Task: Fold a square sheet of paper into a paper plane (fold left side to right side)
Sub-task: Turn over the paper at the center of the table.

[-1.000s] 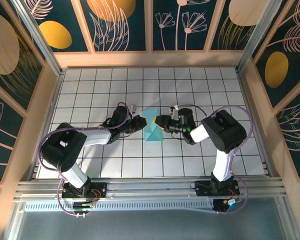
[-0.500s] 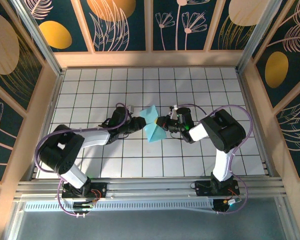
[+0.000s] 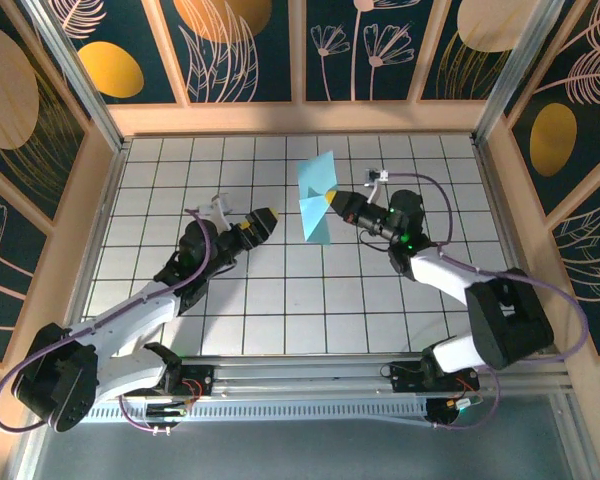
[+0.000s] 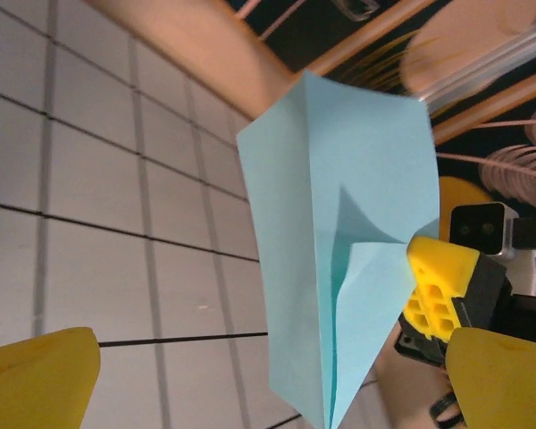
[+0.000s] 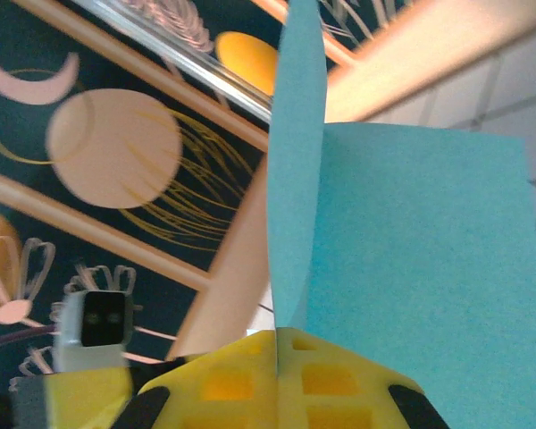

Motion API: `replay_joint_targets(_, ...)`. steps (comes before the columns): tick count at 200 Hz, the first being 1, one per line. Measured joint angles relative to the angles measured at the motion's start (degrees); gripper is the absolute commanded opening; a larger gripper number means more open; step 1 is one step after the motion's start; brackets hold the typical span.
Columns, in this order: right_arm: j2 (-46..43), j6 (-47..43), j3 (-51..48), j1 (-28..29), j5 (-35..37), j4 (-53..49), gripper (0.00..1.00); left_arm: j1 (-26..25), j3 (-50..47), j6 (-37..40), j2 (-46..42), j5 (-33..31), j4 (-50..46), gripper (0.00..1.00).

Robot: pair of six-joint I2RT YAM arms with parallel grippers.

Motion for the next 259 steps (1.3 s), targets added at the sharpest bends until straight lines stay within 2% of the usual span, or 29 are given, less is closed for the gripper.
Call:
replay_joint_targets(40,-3.17,3.32,1.53,0.26,-2.84,2.47,0.0,0.0,-0.42,-6.34,6.05,9.66,16.22,0.96)
replay_joint_targets(86,-3.1,6.54,2.78,2.23,-4.42,4.22,0.0,-1.29,2.25,-11.21,13.03,17.31,27.08,0.9)
replay_joint_targets(149,-2.14,8.85,3.28,2.71,-4.9,6.08,0.0,-2.38,3.32,-15.3,16.11,20.09,33.88,0.5)
replay_joint_targets(220,-2.16,8.5,3.28,2.78,-4.66,6.03,0.27,-2.38,3.52,-13.66,14.47,19.19,31.15,0.0)
replay_joint_targets(259,-4.61,4.17,3.1,2.36,-3.82,0.13,0.44,-2.38,3.87,-10.03,11.3,17.86,24.17,0.0)
